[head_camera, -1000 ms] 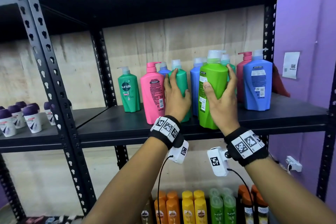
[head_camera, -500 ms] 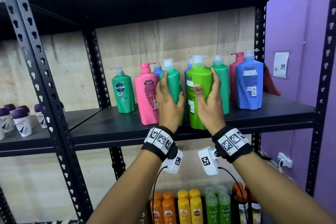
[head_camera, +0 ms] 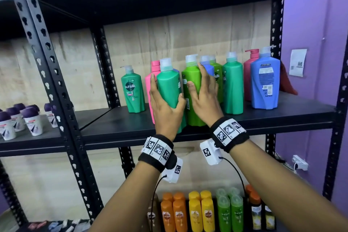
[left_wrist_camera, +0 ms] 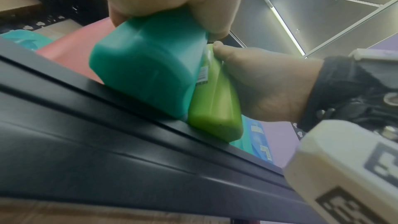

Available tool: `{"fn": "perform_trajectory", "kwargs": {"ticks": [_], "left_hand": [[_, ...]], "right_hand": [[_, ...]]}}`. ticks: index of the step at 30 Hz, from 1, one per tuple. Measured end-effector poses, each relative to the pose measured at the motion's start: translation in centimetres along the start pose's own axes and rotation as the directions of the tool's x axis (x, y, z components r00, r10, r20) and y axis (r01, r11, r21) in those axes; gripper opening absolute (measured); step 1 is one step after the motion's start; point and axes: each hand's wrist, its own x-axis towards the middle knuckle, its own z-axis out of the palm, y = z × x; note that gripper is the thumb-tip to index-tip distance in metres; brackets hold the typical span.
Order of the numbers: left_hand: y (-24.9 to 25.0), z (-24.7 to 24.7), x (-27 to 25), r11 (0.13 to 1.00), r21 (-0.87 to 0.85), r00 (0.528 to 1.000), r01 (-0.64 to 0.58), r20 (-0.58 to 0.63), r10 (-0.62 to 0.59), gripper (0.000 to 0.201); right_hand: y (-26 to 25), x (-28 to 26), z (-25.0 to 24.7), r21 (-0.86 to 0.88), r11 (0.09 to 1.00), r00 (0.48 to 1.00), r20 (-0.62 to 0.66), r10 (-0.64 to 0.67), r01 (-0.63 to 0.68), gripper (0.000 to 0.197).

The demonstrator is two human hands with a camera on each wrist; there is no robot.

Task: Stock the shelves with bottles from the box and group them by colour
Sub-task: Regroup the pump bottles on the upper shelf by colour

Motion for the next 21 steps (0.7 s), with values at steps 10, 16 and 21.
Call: {"fn": "perform_trajectory", "kwargs": {"ticks": [10, 16, 21], "left_hand": [[0.1, 0.1, 0.1, 0.999, 0.013, 0.999, 0.033, -0.018, -0.032, 0.094], [0.4, -0.4, 0.3, 0.996, 0.003, 0.996, 0.089, 0.022, -0.089, 0.097], [0.6, -0.5, 0.2, 0.994, -0.015, 0.994, 0.104, 0.02, -0.103, 0.094]], "right_hand": [[-1.2, 2.4, 0.3, -0.259, 0.966, 0.992, 0.118, 0.051, -0.019, 0.062], [-1.6, 3.1, 0.4, -0.295, 0.956, 0.986, 0.154, 0.059, -0.011, 0.057], [-0.8, 3.2, -1.8, -0.258, 0.965, 0.999, 0.009, -0.038, 0.039, 0.037]]}}
